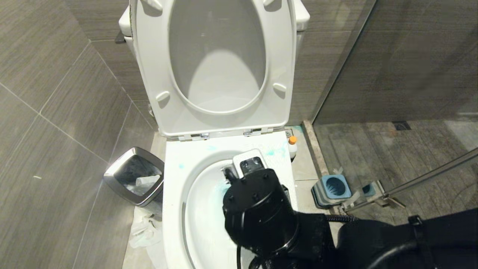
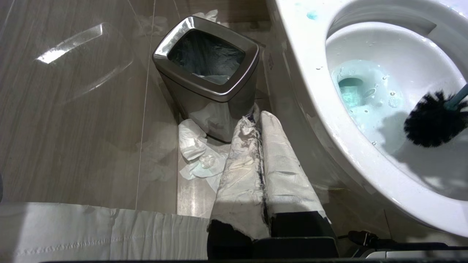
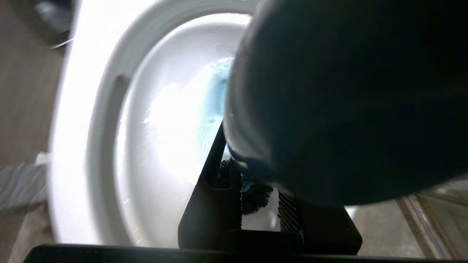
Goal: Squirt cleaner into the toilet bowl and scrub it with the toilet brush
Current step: Scrub the toilet bowl
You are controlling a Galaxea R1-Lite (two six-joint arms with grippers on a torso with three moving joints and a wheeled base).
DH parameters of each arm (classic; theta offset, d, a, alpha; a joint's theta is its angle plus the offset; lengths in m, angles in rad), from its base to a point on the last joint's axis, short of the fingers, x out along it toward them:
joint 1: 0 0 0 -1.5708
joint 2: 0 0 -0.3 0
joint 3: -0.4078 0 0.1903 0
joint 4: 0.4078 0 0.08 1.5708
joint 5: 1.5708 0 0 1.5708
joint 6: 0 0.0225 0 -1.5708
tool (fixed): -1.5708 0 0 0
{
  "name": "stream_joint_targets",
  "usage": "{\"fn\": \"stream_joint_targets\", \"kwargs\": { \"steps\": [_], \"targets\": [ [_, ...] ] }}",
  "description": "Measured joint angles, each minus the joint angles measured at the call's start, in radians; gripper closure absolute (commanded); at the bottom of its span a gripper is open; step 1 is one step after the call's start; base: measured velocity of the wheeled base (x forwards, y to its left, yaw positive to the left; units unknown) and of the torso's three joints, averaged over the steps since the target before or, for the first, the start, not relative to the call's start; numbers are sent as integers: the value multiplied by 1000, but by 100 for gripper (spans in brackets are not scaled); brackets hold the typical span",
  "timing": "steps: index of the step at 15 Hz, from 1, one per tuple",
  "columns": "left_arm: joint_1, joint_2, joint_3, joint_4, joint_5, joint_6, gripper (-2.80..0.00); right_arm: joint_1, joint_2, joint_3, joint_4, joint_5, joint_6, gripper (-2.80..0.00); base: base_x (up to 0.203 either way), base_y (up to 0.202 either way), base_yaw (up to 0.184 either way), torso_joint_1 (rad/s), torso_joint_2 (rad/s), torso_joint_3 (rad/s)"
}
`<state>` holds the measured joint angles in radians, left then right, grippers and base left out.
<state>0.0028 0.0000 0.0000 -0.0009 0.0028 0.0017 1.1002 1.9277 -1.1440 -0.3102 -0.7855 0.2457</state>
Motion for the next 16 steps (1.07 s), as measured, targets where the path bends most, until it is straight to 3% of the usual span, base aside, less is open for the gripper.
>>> {"fn": "stream_joint_targets", "kwargs": {
  "steps": [6,11,16],
  "targets": [
    [0,0,0,0,0,0,0,-121,12,-97,0,8,-37,0,0,0,0,0,0,0],
    [0,0,0,0,0,0,0,-138,125,-327,2,9,-105,0,0,0,0,0,0,0],
    [0,0,0,0,0,0,0,-139,260,-467,4,27,-119,0,0,0,0,0,0,0]
  ]
}}
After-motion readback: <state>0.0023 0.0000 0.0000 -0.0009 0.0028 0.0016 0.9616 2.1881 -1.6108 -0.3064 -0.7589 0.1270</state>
